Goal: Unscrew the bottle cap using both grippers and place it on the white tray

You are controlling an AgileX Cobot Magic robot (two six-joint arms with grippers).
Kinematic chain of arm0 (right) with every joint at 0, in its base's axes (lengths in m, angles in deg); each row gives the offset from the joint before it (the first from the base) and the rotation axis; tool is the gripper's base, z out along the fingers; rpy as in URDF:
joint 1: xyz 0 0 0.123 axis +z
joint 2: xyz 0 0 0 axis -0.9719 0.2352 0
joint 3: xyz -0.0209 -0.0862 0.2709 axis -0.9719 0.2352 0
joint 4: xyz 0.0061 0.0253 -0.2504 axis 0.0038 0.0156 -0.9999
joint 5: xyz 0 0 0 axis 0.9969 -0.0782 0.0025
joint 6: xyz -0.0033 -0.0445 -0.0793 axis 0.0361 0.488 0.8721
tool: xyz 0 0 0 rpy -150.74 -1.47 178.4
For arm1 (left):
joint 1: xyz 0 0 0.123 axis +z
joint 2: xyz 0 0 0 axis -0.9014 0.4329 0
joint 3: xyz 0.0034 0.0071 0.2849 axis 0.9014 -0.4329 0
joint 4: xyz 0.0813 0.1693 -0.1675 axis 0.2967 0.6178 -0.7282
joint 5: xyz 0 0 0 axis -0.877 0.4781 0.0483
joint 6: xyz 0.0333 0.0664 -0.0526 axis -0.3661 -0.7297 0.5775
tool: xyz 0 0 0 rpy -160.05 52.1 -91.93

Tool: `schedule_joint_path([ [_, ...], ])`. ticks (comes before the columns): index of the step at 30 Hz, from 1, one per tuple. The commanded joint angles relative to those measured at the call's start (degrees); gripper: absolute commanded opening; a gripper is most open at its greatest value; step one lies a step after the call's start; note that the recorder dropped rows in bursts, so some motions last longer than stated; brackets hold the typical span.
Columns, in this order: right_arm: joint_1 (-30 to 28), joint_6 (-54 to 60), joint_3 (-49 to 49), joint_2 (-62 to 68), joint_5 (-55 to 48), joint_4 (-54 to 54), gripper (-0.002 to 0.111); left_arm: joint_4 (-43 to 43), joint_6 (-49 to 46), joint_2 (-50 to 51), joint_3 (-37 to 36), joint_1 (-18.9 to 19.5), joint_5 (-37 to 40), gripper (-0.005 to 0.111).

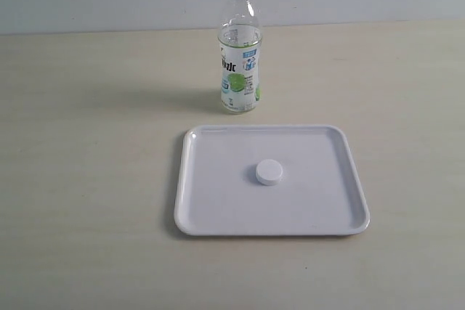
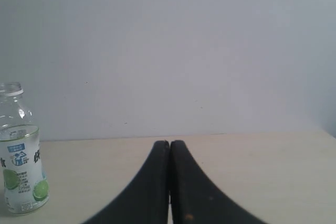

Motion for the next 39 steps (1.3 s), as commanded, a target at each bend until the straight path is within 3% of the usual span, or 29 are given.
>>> schedule_joint_path([
  [1,0.08,0.55,0.25,-0.30,0.82,-0.61,0.000,0.00,0.21,-0.23,-0.17,0.01,0.22,0.000],
  [8,0.08,0.25,0.25,-0.30,0.82,-0.61,0.000,0.00,0.21,-0.23,-0.17,0.01,0.22,0.000],
  [13,0.08,0.26,0.25,-0.30,0.94,-0.61,0.000,0.15,0.07,0.64,-0.17,-6.47,1.25,0.000],
  [18,0.08,0.26,0.25,-0.30,0.94,-0.61,0.000,1.40,-1.03,0.64,-0.17,-9.43,1.93,0.000],
  [31,0.08,0.26,0.25,-0.30,0.94,-0.61,0.000,-1.65,-3.96,-12.50,-2.89,-10.72,32.61,0.000],
  [39,0.08,0.26,0.25,-0.30,0.94,-0.61,0.000,-0.30,-3.32,-12.50,-2.89,-10.60,31.58,0.000],
])
